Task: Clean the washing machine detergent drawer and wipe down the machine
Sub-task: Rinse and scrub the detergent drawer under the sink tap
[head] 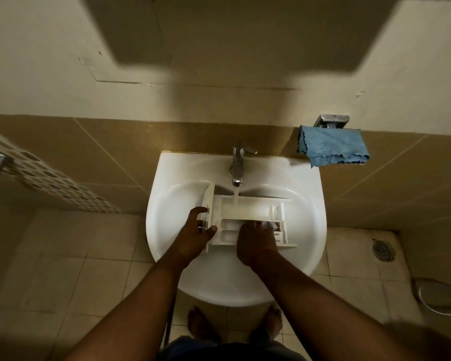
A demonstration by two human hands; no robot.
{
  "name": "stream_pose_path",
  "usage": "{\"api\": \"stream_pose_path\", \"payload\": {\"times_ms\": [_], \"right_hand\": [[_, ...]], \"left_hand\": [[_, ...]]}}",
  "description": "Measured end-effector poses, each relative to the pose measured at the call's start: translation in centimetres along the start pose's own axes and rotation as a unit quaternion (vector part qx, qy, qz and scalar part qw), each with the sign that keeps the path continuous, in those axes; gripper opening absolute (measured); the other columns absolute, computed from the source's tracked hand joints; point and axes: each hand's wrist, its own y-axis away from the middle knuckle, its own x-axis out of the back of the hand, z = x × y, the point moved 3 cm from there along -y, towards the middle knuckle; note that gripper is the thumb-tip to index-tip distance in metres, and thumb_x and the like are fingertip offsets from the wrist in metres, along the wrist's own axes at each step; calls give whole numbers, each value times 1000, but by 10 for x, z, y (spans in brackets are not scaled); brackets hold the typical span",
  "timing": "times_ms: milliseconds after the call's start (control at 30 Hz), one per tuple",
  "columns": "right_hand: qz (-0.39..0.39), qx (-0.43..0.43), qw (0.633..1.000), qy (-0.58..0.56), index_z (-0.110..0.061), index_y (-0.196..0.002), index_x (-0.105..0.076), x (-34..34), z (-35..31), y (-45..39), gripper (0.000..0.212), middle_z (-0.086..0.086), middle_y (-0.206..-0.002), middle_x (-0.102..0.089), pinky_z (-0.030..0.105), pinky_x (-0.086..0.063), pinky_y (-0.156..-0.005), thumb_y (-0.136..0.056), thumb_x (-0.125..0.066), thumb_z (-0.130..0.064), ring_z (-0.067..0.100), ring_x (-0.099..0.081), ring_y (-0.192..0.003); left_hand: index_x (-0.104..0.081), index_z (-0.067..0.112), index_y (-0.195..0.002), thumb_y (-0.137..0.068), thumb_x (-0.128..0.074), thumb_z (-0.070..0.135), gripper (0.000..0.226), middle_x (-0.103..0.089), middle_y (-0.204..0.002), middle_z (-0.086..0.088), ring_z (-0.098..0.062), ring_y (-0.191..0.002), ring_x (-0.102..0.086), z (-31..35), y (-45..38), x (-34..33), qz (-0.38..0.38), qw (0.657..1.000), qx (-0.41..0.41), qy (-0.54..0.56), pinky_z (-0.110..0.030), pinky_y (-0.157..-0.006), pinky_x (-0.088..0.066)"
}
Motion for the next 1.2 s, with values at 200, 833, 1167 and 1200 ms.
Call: {"api": "stream_pose_path", "payload": {"times_ms": [200, 833, 1167, 1200], "right_hand": [[9, 83, 996, 41, -12, -122, -54, 12, 21, 1, 37, 9, -121, -57, 43, -47, -92, -86, -47, -18, 34, -60, -105], [156, -80, 873, -456, -11, -98, -67, -8, 40, 19, 23, 8, -101, -65, 21, -41, -81, -89, -50, 1, 21, -60, -95], [-99, -199, 668, -711, -12, -109, -47, -10, 4, 27, 18, 14, -107, -57, 42, -57, -79, -95, -56, -20, 26, -61, -91], [-115, -213, 599, -763, -14, -114, -42, -8, -1, 29, 29, 12, -108, -55, 40, -58, -74, -94, -59, -25, 25, -62, -92]], "left_hand": [[-37, 41, -129, -93, -67, 24, 49, -54, -122, -4, -20, -105, -59, 2, 1, 2, -5, 1000, 2, -1, -29, -76, -55], [-53, 35, -108, -79, -75, 37, 36, -59, -90, 11, -14, -82, -61, 31, 28, 41, 185, 976, -30, -111, -34, -71, -54], [-51, 32, -96, -67, -68, 51, 38, -62, -86, 7, -18, -80, -61, 49, 53, 42, 273, 951, -65, -132, -31, -66, -47], [-50, 32, -93, -68, -70, 48, 36, -62, -80, 7, -17, -77, -61, 47, 56, 41, 278, 952, -61, -116, -29, -62, -44]]}}
